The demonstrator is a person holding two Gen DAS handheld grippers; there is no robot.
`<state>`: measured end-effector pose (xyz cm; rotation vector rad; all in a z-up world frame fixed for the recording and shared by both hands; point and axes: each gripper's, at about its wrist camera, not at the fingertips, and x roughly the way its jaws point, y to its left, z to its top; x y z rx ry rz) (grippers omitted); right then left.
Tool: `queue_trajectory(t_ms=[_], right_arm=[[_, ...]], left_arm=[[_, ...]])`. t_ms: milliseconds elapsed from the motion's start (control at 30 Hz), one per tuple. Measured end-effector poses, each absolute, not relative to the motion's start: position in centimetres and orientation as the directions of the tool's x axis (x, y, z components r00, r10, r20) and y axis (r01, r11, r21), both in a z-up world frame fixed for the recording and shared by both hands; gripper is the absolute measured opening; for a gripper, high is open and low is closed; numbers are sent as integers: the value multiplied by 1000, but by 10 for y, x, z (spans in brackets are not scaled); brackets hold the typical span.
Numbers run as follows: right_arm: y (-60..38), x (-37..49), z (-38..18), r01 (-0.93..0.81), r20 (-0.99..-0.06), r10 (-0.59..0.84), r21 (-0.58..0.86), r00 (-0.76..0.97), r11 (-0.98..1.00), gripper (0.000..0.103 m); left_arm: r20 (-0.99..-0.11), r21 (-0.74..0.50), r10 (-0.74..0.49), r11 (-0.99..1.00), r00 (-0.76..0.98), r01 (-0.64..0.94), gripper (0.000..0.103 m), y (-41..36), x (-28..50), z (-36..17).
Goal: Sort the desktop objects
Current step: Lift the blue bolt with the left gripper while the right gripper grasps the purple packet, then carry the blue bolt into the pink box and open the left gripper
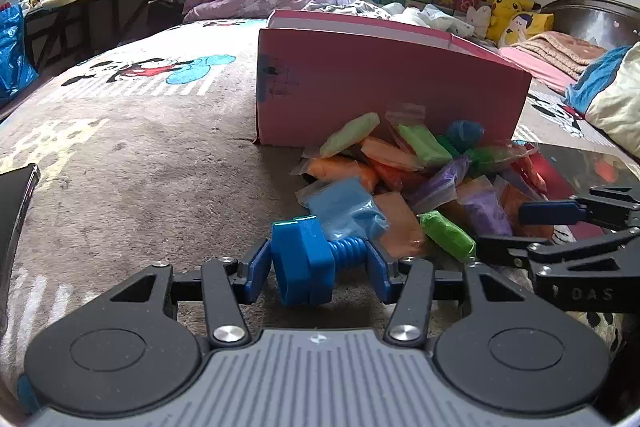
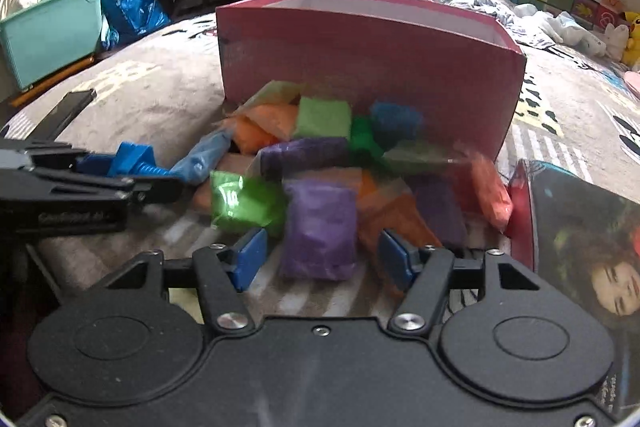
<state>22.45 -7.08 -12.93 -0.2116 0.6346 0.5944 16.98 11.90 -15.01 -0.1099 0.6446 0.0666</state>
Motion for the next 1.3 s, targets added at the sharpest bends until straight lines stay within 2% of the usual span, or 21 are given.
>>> queue_trajectory(t_ms=[100,333,633,967,1300], right_arm=[[-68,228,-132,-585,-600,463,-11,653,811,60],[-66,231,-145,-608,-595,488,-2,639,794,42],[-80,226,-153,-618,-562,533,50,633,785,40],[-81,230,-148,-634,-534,588,120,608,764,40],[-89,239,-146,-625,-521,609,173,598,762,40]], left_arm=[[-597,-75,33,992,801,-97,50,118,169,-150],[-577,-38,60,994,815,-100,50,109,164,-149],[-561,15,122,990,819,-138,50,95,156,-140],[-574,-61,124,979,809,-194,50,96,165,-109],[-509,-59,109,985,854,-161,50,90,222,-52]])
